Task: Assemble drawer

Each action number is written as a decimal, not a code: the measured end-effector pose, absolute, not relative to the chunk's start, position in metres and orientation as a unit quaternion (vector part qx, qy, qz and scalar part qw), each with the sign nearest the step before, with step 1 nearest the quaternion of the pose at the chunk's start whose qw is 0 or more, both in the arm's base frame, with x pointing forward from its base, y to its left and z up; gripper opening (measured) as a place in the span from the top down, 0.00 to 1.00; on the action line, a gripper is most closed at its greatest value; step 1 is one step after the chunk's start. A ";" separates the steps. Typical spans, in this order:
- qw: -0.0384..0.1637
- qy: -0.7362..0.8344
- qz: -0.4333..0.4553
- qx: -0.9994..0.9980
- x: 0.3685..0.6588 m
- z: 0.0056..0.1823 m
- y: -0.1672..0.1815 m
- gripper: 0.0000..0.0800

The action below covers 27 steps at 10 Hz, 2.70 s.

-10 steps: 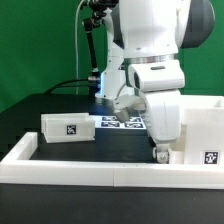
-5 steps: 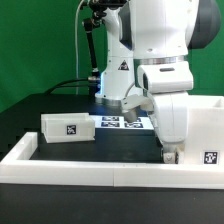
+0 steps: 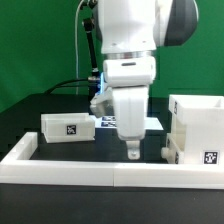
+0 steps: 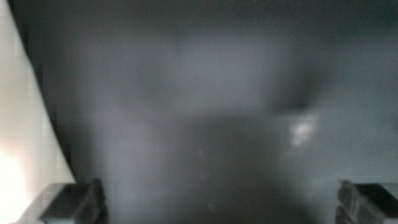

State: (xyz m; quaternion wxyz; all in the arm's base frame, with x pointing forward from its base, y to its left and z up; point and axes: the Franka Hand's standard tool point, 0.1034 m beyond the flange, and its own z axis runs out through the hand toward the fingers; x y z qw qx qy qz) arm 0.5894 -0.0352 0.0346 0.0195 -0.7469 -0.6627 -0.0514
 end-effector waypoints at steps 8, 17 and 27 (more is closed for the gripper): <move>-0.015 -0.615 -0.046 -0.787 0.511 0.076 -0.093 0.19; -0.005 -0.332 -0.068 -0.941 0.492 0.079 -0.098 0.19; 0.010 -0.222 -0.042 -0.974 0.423 0.063 -0.114 0.19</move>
Offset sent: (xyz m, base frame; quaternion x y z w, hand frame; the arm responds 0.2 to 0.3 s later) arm -0.0507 -0.0169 0.0332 -0.0298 -0.0261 0.0742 0.9965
